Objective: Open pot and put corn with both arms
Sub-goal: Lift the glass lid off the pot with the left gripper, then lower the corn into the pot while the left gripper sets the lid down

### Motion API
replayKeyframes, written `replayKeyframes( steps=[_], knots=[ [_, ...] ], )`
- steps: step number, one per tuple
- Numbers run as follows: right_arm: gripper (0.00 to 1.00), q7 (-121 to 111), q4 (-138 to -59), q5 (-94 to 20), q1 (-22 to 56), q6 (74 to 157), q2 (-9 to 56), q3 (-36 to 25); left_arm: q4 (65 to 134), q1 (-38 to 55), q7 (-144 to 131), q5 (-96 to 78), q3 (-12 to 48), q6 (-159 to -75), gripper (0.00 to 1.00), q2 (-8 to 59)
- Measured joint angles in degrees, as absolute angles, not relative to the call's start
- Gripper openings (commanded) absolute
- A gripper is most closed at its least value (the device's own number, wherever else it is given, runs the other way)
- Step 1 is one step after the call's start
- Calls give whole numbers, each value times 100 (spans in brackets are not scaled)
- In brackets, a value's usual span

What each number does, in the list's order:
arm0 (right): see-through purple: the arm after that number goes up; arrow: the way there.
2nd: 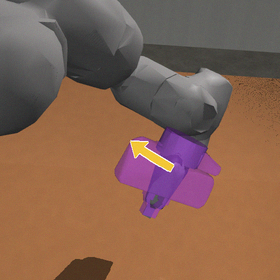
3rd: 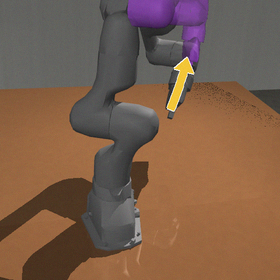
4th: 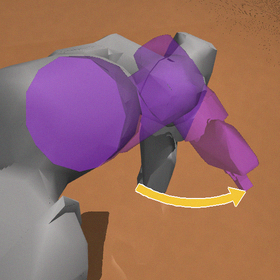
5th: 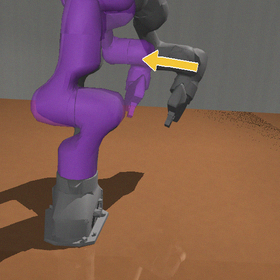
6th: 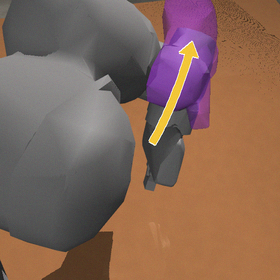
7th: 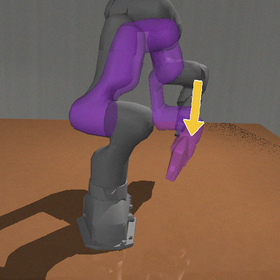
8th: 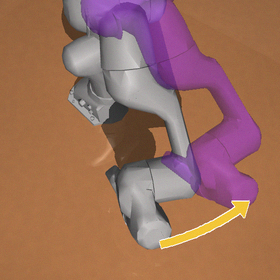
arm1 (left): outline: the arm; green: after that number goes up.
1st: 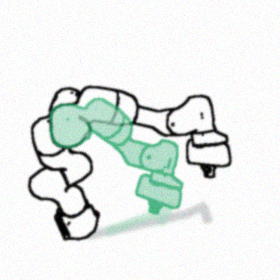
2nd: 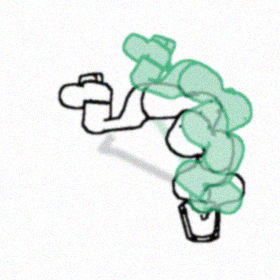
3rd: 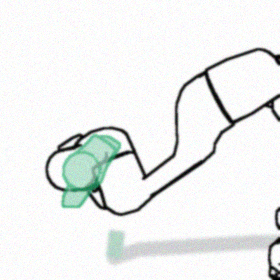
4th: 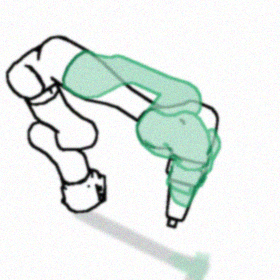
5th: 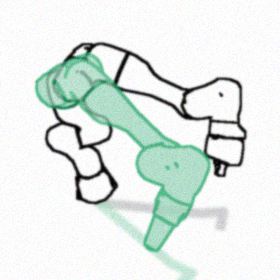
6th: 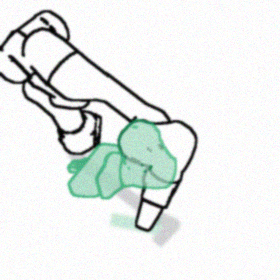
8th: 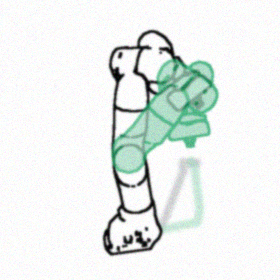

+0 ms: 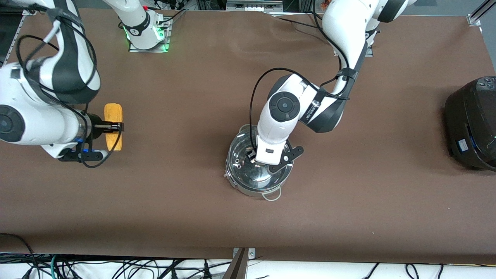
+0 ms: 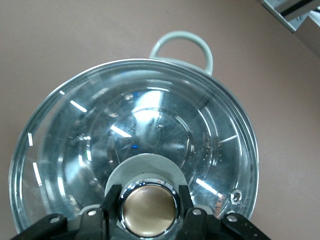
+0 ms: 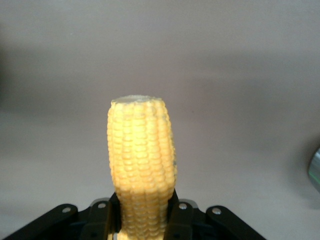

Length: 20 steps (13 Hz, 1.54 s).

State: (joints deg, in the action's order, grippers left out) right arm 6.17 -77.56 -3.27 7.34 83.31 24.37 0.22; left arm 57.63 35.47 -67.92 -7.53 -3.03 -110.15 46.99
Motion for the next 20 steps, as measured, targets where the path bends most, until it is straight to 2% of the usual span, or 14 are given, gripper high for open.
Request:
replayKeyframes(
  steps=[5,8,12,14,17,20],
  knots=[
    [9,884,-7228,-941,782,7786,2420,34,5823,2861,-5253,-771,-323,-10013,0,3875],
    [9,1726,-7117,-1255,1017,7827,2422,230,6909,2393,-4041,-715,-343,-9796,0,3210],
    [9,3458,-7114,-1387,2016,9038,2580,445,9102,1578,-2350,-273,-382,-9969,0,1988],
    [6,4186,-7123,-1406,2569,9855,2832,455,10303,819,-1378,-247,-394,-10672,0,1542],
    [6,4501,-7134,-1981,2979,10968,3328,454,11412,380,-809,-247,-396,-11651,0,1465],
    [6,4557,-7124,-2342,3124,12295,3842,457,12122,431,-737,-248,-289,-12477,0,1489]
  ],
)
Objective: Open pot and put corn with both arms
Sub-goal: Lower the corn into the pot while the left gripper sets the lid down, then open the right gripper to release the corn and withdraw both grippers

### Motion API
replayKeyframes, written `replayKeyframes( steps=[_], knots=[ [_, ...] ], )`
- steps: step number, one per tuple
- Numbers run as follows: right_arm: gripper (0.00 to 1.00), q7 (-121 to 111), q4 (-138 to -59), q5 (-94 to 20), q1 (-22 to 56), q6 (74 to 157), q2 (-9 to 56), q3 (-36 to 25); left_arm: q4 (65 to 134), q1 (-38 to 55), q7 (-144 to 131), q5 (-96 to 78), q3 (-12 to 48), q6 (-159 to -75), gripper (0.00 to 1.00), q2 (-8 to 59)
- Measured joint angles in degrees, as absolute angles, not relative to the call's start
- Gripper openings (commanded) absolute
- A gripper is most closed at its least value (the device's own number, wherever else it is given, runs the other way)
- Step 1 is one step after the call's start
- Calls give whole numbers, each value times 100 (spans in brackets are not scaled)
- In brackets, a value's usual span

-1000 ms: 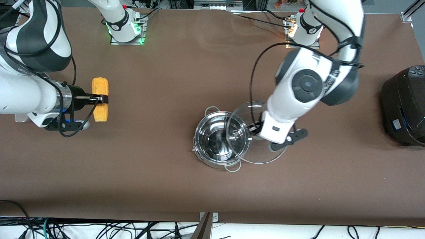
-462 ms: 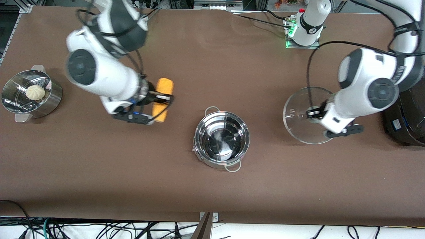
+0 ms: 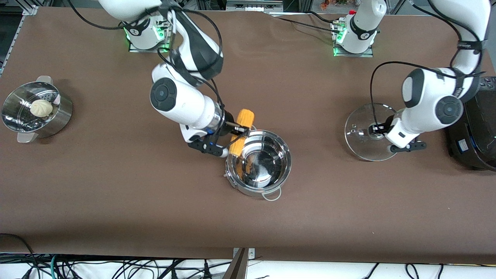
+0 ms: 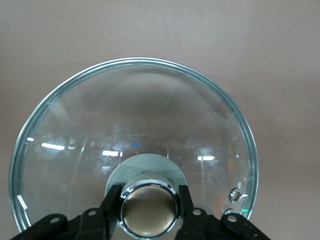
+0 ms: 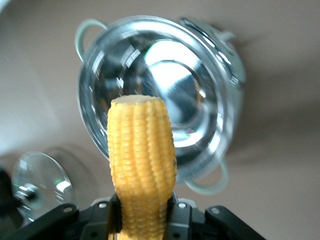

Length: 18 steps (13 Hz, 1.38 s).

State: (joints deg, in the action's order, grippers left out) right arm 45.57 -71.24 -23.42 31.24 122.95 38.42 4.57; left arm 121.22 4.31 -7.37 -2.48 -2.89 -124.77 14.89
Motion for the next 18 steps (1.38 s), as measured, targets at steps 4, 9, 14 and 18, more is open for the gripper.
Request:
replayKeyframes(
  steps=[4,9,14,18],
  knots=[
    [7,4556,-6996,-2383,3322,13445,4475,523,12336,421,-641,-248,-303,-12951,17,1631],
    [9,4403,-6876,-2293,3510,14080,5130,523,12385,273,-314,-248,-310,-13334,82,1935],
    [100,4190,-6835,-2119,3490,14092,5179,494,12200,221,-303,-249,-309,-12720,100,1403],
    [100,4182,-6759,-1280,3500,14084,5175,496,11702,125,-303,-249,-318,-11172,100,98]
  ],
)
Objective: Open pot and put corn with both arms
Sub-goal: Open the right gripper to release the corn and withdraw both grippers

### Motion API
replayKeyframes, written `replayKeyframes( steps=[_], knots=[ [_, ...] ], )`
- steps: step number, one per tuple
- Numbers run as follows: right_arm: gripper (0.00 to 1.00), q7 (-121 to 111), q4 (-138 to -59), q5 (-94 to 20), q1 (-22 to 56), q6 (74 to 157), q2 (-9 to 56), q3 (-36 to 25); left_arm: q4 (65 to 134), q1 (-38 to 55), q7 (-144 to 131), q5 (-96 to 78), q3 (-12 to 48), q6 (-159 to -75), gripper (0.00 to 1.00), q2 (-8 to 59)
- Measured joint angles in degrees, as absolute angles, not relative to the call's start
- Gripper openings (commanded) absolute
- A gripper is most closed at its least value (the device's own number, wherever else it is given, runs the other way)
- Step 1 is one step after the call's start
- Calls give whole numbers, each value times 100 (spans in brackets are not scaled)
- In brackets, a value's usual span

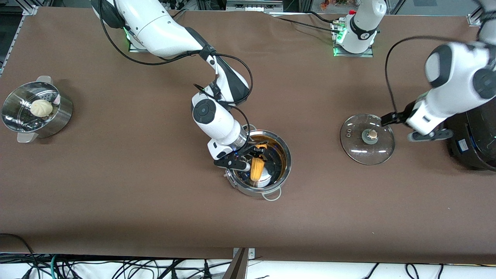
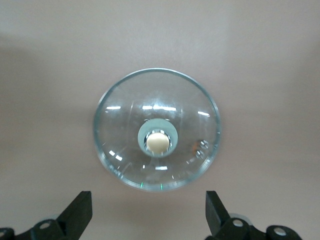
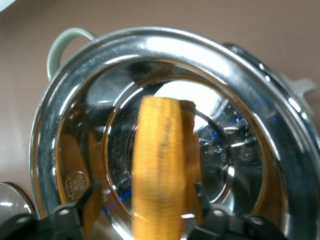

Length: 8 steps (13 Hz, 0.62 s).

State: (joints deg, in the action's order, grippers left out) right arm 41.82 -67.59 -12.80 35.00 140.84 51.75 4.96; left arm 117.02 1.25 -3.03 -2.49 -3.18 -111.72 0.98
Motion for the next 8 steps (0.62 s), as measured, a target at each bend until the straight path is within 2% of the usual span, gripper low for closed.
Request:
replayKeyframes(
  steps=[2,4,6,8],
  knots=[
    [100,4181,-6679,-1151,3499,13813,5129,472,11112,122,-311,-249,-319,-10150,100,-333],
    [100,4181,-6565,-1018,3493,13082,4962,336,10384,122,-318,-249,-319,-9298,100,-439],
    [100,4179,-6493,-984,3485,12410,4630,123,10002,120,-320,-249,-319,-9014,100,-419],
    [100,4175,-6482,-954,3485,11747,4207,-230,9945,113,-321,-249,-323,-8944,100,-370]
  ],
)
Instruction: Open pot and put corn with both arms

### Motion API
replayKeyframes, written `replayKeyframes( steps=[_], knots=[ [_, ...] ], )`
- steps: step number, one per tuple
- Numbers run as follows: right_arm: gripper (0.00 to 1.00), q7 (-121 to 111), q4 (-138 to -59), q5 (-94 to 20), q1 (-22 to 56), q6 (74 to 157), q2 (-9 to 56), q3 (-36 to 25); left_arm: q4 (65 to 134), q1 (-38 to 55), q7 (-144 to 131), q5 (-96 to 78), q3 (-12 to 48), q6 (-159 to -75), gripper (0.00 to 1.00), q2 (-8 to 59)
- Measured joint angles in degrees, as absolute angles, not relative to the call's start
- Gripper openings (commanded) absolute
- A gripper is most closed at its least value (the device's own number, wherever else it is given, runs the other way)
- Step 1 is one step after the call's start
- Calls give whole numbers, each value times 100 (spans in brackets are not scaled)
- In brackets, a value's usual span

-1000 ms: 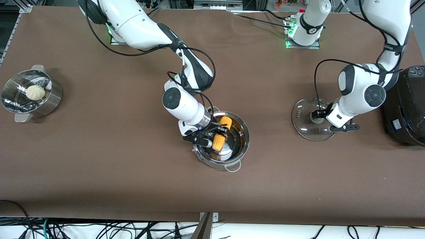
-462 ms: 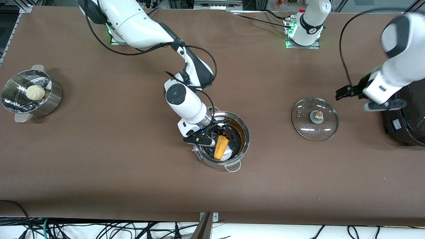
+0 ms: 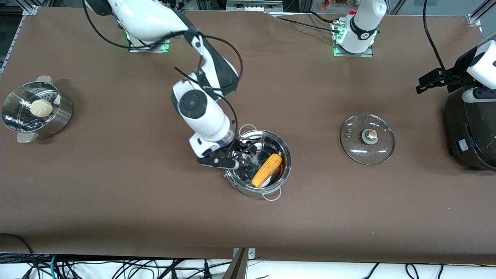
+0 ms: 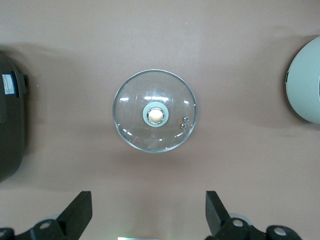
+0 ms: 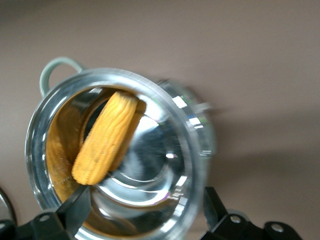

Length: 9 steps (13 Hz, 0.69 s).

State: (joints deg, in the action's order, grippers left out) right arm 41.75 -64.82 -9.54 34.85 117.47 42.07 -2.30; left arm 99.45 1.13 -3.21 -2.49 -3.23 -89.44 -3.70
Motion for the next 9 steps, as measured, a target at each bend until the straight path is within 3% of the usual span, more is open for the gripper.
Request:
replayKeyframes(
  steps=[5,9],
  knots=[
    [100,2683,-6478,-940,3418,9597,3327,-1696,9935,107,-321,-249,-330,-8931,100,-285],
    [100,1149,-6914,-936,2747,8793,2356,-1930,9918,105,-321,-131,-331,-8927,100,-282]
  ],
)
